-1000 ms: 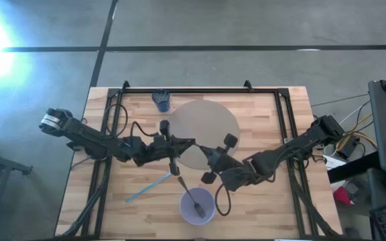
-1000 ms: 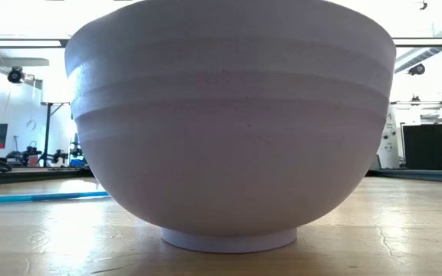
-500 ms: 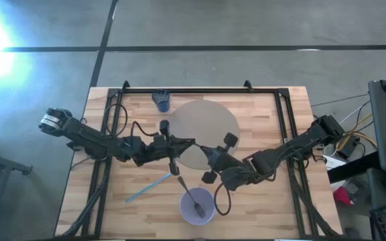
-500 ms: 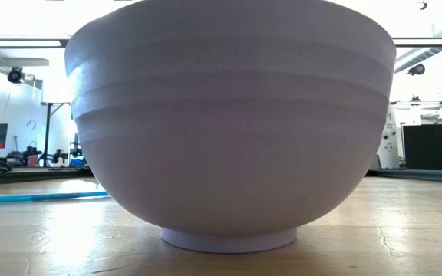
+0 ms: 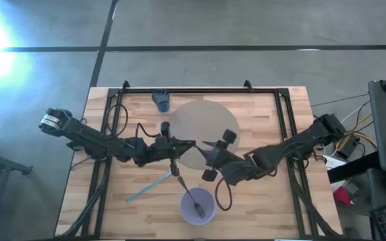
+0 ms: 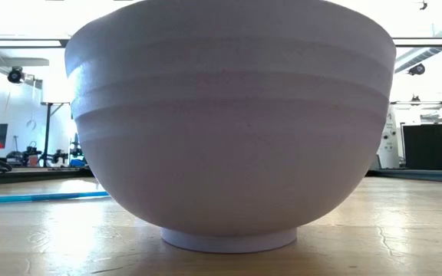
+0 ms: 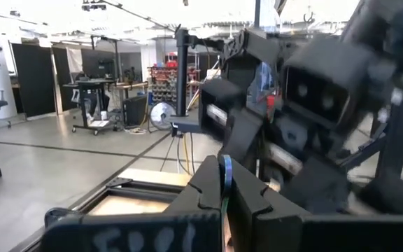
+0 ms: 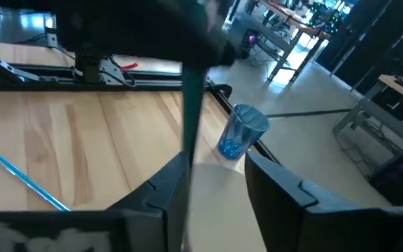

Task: Pick & Place Utensil
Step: Put the blue spoon into the purple bowl

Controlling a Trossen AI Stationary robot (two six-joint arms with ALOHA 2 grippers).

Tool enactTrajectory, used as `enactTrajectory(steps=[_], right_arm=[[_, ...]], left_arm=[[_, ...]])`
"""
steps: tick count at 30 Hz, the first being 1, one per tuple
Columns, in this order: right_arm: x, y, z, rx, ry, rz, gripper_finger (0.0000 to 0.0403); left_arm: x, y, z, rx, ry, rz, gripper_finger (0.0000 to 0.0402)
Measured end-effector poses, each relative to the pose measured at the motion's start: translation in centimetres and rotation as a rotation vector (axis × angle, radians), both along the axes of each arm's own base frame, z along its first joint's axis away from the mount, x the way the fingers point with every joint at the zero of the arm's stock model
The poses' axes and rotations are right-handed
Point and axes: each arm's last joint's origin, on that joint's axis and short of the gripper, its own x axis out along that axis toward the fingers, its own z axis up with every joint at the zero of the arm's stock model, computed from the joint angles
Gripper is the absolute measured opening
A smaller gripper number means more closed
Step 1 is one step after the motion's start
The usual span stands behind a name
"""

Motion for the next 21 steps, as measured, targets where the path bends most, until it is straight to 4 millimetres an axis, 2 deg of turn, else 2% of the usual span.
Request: enactTrajectory(steps=[6, 12, 21], right_arm=[[-1.7, 0.0, 1.8, -0.006, -0.008, 0.030, 0.0157], [-4.0, -1.0, 3.1, -0.026, 0.056, 0.036, 0.0168], [-6.5, -2.1, 3.9, -0.027, 0.154, 0.073, 0.0161]], left_arm=[[-0.6, 0.2, 0.3, -0.044, 0.031, -0.008, 0.0000], [-1.5, 0.5, 0.9, -0.090, 0.034, -0.018, 0.0000], [-2.2, 0.7, 0.9, -0.246, 0.077, -0.136, 0.0000]])
